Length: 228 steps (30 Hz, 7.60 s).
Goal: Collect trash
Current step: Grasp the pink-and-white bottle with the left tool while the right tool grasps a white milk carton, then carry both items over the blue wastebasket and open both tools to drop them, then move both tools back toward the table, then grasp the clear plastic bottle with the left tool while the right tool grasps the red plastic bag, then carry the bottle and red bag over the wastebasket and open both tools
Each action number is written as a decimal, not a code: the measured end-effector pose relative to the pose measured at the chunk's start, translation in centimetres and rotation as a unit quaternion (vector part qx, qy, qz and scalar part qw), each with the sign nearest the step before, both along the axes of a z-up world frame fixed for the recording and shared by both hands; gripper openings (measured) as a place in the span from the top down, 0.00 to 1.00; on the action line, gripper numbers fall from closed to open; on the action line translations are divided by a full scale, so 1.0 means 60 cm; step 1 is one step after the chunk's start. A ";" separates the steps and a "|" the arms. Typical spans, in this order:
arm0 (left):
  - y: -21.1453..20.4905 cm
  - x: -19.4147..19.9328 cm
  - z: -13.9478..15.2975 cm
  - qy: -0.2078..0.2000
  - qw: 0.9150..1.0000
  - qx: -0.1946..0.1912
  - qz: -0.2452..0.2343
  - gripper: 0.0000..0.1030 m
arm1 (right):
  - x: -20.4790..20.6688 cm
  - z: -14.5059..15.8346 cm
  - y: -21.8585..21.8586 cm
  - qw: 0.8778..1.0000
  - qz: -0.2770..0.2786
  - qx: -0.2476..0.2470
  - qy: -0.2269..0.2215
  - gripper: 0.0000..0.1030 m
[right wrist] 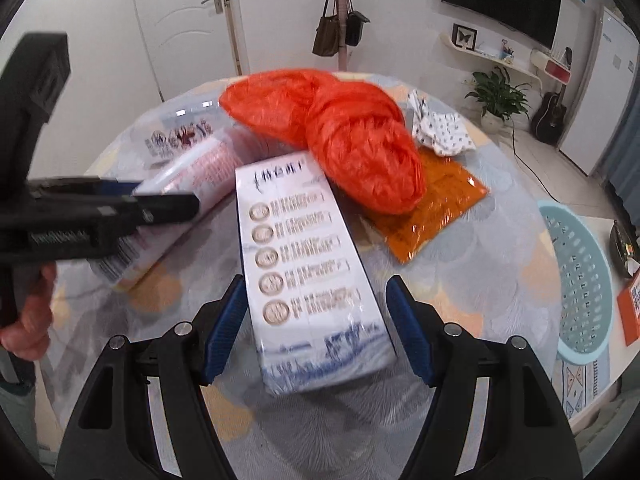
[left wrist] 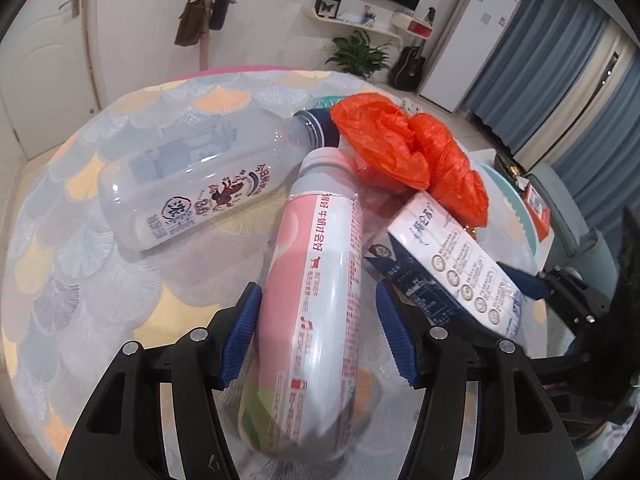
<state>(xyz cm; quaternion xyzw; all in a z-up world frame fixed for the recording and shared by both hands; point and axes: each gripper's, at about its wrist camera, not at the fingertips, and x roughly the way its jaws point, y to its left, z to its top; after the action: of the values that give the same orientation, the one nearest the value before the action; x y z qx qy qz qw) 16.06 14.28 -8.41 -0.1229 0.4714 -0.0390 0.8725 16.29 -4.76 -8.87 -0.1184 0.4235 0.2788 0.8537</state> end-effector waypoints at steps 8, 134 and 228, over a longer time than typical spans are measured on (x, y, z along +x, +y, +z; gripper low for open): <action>-0.011 0.003 -0.014 0.010 1.000 0.013 0.004 0.53 | 0.018 0.011 0.012 1.000 0.005 0.002 0.002 0.35; -0.007 -0.016 0.200 -0.218 0.975 -0.032 0.031 0.30 | 0.053 0.140 -0.110 0.979 -0.155 0.125 -0.052 0.35; -0.337 0.063 0.217 -0.248 0.955 -0.011 -0.160 0.56 | 0.058 0.166 -0.446 0.899 -0.394 0.080 -0.175 0.64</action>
<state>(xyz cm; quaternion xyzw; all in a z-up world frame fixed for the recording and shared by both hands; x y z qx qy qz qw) 19.84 -5.97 4.62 -0.0419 0.2529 -0.2122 0.9430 19.77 -31.54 1.09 0.0803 0.2557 -0.0723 0.9607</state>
